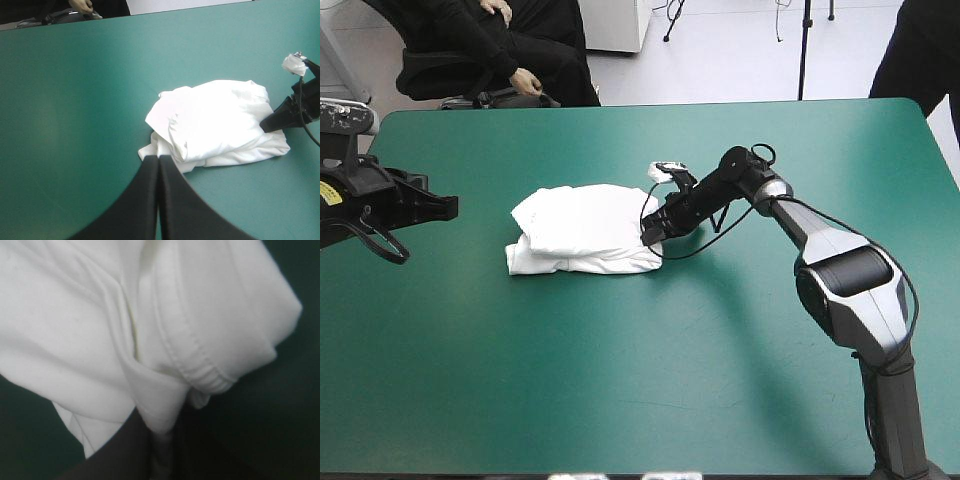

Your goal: Fold the cloth

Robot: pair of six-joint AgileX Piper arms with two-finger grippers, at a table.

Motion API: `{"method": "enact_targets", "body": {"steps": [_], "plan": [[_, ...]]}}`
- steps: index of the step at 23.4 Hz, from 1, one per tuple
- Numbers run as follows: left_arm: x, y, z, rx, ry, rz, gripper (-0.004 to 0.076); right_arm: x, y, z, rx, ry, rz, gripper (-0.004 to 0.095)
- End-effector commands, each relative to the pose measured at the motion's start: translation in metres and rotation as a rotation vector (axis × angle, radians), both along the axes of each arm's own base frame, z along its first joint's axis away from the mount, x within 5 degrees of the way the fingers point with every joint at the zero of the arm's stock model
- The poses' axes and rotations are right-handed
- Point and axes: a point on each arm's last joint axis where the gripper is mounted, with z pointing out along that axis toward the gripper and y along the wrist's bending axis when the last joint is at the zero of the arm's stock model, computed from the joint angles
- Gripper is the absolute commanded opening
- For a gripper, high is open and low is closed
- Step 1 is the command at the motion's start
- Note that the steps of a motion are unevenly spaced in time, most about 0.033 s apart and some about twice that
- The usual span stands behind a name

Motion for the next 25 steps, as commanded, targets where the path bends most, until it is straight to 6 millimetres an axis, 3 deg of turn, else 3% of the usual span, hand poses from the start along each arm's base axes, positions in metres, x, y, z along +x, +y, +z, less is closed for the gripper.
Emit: {"method": "enact_targets", "body": {"steps": [1,7,12,13,16,17,18,20,23,25], "plan": [[-0.010,0.001,0.005,-0.001,0.009,-0.012,-0.0017,-0.007,-0.008,0.027,-0.094,-0.072,0.071,0.0000],[-0.011,0.000,0.005,-0.001,0.016,-0.014,-0.0017,-0.014,-0.055,0.032,-0.537,-0.098,0.074,0.0000],[-0.011,-0.001,0.005,-0.018,0.019,-0.016,-0.0017,-0.031,-0.113,0.035,-0.603,-0.023,-0.009,0.0000],[-0.011,-0.001,0.005,-0.018,0.019,-0.016,-0.0017,-0.035,-0.127,0.037,-0.609,-0.013,-0.039,0.0000],[-0.011,-0.003,0.005,-0.042,0.019,-0.026,-0.0017,-0.066,-0.202,0.057,-0.608,-0.031,-0.249,0.0000],[-0.011,-0.003,0.006,-0.048,0.017,-0.029,-0.0017,-0.071,-0.218,0.060,-0.607,-0.044,-0.303,0.0000],[-0.011,-0.004,0.006,-0.062,0.011,-0.038,-0.0017,-0.086,-0.249,0.069,-0.614,-0.070,-0.408,0.0000],[-0.010,-0.006,0.008,-0.083,-0.013,-0.053,-0.0017,-0.108,-0.289,0.079,-0.624,-0.093,-0.542,0.0000],[-0.010,-0.009,0.009,-0.100,-0.020,-0.070,-0.0017,-0.135,-0.335,0.089,-0.640,-0.105,-0.724,-0.0015],[-0.010,-0.009,0.009,-0.104,-0.018,-0.074,-0.0017,-0.141,-0.346,0.090,-0.643,-0.097,-0.762,-0.0018]]}}
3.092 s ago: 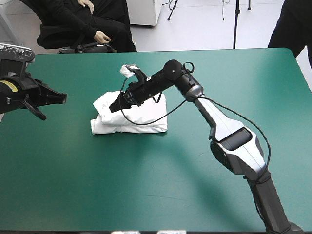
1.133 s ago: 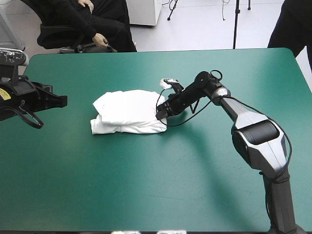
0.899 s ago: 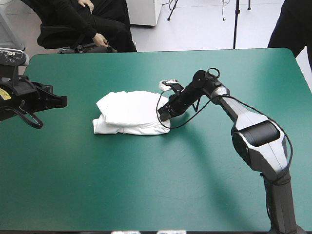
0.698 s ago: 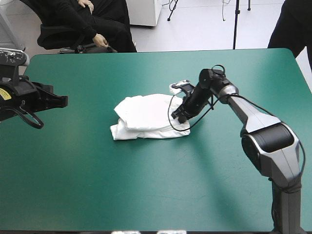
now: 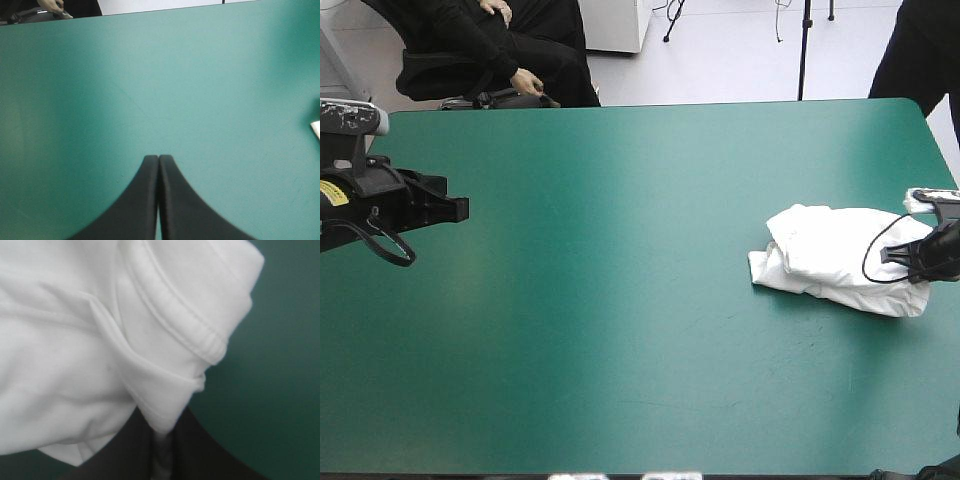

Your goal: Fold the cloth

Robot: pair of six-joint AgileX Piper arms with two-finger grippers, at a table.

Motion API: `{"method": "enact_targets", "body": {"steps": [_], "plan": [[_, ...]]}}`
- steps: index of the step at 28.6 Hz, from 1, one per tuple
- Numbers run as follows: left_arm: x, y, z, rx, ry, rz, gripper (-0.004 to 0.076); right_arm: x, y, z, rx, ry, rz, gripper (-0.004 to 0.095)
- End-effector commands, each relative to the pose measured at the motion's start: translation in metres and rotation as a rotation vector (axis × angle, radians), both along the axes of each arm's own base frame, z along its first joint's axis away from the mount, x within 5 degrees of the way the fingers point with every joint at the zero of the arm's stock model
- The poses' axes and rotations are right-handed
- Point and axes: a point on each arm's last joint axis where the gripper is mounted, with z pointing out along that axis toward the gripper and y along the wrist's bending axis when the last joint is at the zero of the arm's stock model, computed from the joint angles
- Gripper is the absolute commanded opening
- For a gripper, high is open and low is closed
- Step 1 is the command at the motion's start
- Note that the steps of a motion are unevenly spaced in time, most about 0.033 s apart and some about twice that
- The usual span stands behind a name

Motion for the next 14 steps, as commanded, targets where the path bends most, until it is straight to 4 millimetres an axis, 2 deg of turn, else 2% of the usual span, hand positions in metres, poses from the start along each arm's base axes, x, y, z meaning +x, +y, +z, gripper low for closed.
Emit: {"method": "enact_targets", "body": {"steps": [1,3,5,8,10,12,14], "plan": [[-0.008,-0.001,0.009,-0.027,-0.029,-0.013,-0.0017,-0.006,-0.010,0.022,-0.037,-0.094,-0.038,-0.0017],[-0.008,-0.001,0.009,-0.027,-0.028,-0.014,-0.0017,-0.004,-0.009,0.023,-0.011,-0.124,-0.093,-0.0016],[-0.008,-0.001,0.009,-0.027,-0.028,-0.014,-0.0017,-0.003,-0.008,0.023,-0.002,-0.131,-0.085,0.0047],[-0.008,-0.001,0.009,-0.027,-0.028,-0.014,-0.0017,-0.004,-0.008,0.024,-0.003,-0.132,-0.083,0.0226],[-0.007,-0.001,0.008,-0.027,-0.026,-0.014,-0.0017,-0.004,-0.007,0.026,-0.002,-0.131,-0.082,0.0399],[-0.007,-0.001,0.008,-0.026,-0.021,-0.014,-0.0017,-0.006,-0.006,0.029,-0.001,-0.140,-0.082,0.0524],[-0.007,-0.001,0.007,-0.021,-0.016,-0.013,-0.0017,-0.009,-0.004,0.039,-0.005,-0.170,-0.084,0.0586]]}}
